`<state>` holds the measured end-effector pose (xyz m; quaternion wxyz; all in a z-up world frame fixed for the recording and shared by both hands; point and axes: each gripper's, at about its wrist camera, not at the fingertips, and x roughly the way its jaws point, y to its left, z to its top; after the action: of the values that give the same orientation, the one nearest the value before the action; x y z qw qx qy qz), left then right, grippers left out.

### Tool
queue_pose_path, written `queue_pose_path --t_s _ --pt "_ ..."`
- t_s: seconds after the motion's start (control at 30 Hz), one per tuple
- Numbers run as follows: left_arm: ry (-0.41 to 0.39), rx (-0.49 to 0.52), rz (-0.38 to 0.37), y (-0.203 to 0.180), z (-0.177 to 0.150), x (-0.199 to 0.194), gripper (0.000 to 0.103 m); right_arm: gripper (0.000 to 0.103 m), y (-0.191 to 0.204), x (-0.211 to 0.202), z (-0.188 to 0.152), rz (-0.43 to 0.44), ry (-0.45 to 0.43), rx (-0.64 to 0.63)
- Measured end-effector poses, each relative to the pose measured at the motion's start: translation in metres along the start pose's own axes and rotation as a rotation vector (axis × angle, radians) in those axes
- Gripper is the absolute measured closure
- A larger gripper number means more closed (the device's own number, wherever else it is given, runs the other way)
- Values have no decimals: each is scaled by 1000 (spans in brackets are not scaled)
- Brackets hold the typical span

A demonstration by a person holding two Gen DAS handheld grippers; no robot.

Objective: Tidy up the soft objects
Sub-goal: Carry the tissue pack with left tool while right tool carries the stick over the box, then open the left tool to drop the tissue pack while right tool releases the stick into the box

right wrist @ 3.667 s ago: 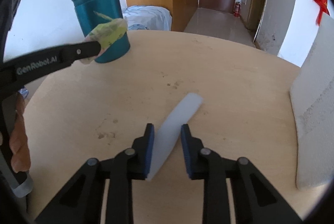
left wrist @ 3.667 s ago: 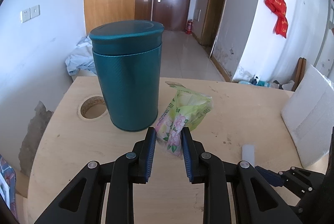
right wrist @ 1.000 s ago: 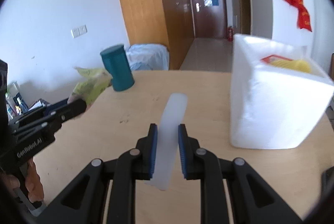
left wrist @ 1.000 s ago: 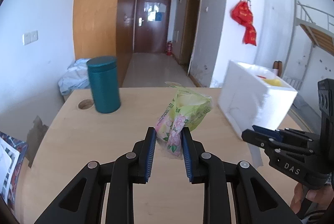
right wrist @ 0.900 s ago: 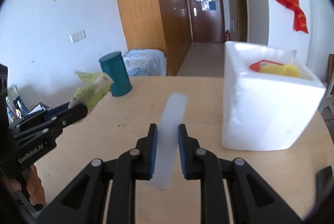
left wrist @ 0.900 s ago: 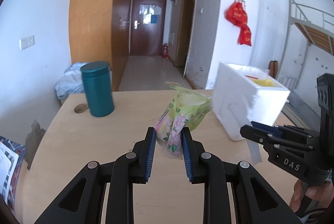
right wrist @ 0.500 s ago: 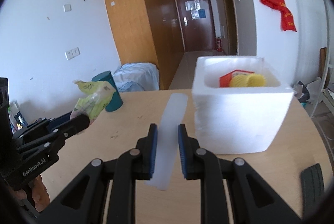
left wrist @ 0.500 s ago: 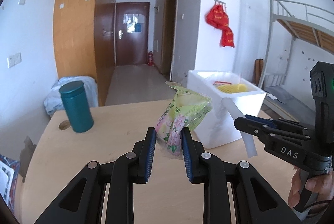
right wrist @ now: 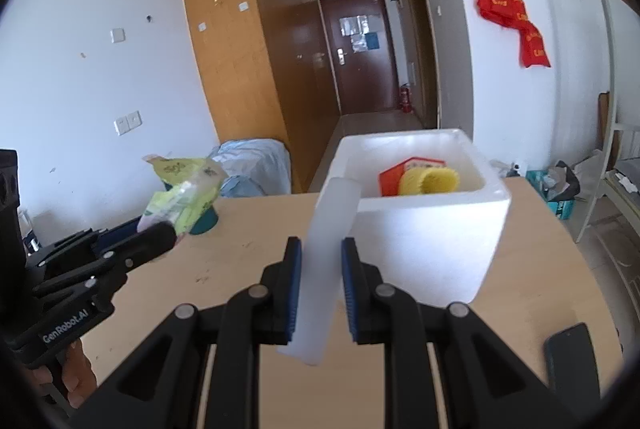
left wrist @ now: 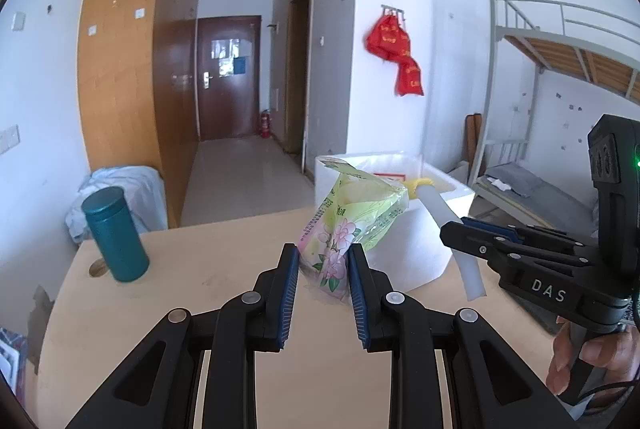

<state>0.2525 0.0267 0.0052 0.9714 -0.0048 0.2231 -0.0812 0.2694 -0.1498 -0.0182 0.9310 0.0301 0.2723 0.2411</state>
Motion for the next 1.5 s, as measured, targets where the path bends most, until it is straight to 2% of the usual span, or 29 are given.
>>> queue_pose_path --t_s 0.57,0.87,1.07,1.23,1.5 --pt "-69 41 -101 -35 54 19 76 80 -43 -9 34 -93 -85 9" --pt "-31 25 -148 -41 65 60 76 80 -63 0 48 -115 -101 27" --pt "-33 24 -176 -46 76 80 76 80 -75 9 57 -122 -111 51" --pt "-19 16 -203 -47 81 101 76 80 -83 23 60 -101 -106 73" --pt "40 9 -202 -45 80 145 76 80 -94 50 55 -77 -80 113"
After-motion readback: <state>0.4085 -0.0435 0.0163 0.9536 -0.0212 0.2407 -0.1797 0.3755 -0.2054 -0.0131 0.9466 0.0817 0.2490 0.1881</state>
